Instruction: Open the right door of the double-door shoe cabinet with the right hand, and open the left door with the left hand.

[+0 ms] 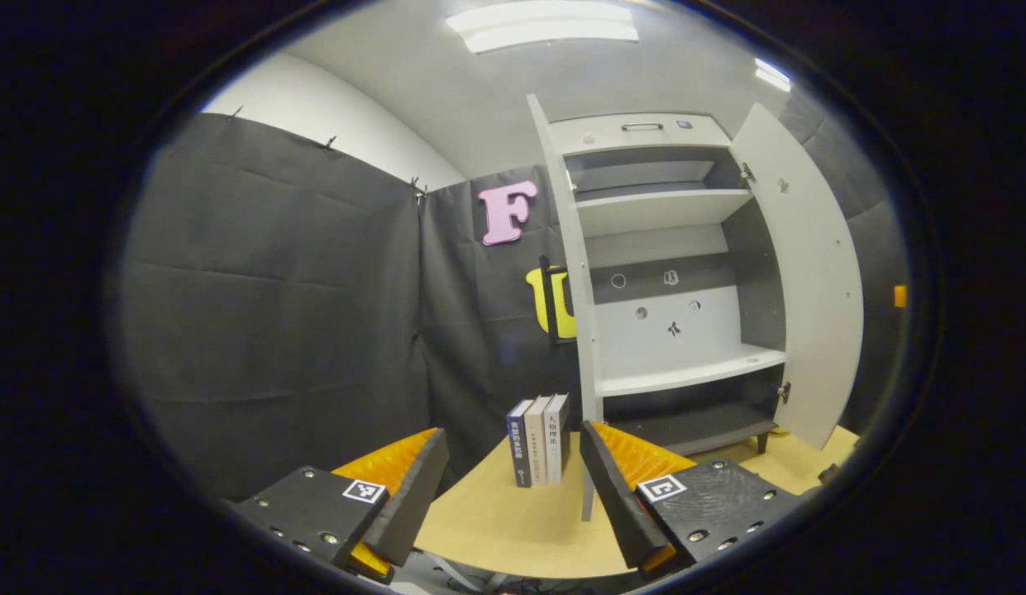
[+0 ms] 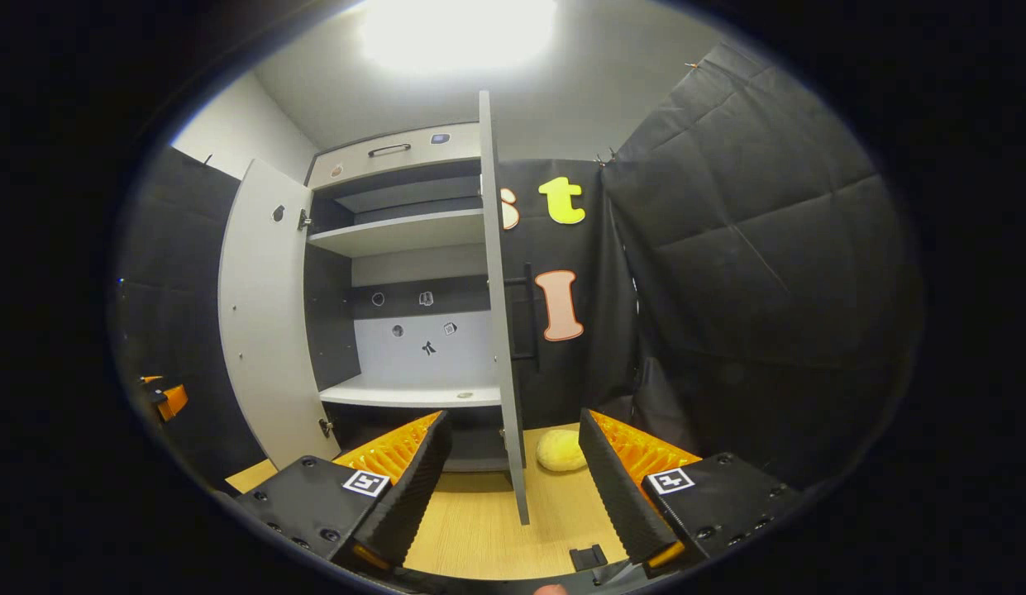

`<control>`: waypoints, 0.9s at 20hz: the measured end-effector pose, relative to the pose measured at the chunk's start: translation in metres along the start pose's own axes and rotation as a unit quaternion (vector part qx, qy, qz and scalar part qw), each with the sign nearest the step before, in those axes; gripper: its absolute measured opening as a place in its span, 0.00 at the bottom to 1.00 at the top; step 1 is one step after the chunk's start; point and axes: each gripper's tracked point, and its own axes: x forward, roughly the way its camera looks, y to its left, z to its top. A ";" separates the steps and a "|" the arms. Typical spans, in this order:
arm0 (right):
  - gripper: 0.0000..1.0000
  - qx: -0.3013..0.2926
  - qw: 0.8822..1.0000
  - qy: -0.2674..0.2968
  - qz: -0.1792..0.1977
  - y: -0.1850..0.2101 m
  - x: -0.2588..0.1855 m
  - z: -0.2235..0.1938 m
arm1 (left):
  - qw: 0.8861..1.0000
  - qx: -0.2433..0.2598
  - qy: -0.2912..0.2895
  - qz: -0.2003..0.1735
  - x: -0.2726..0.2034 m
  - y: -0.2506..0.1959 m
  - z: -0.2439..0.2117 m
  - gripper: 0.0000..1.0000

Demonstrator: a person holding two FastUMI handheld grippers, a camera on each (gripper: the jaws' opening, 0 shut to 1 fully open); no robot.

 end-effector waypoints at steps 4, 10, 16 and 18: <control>0.97 -0.001 1.000 -0.002 0.005 0.007 -0.004 0.002 | 1.000 0.009 -0.005 0.002 -0.008 0.005 0.003 0.94; 0.97 -0.005 1.000 0.001 0.004 0.010 -0.008 0.000 | 1.000 0.014 -0.005 0.001 -0.012 0.008 0.002 0.94; 0.97 -0.011 1.000 -0.003 0.002 0.009 -0.009 0.003 | 1.000 0.016 -0.005 0.000 -0.012 0.009 0.002 0.94; 0.97 -0.014 1.000 -0.006 0.001 0.010 -0.010 0.004 | 1.000 0.017 -0.007 0.001 -0.014 0.010 0.004 0.95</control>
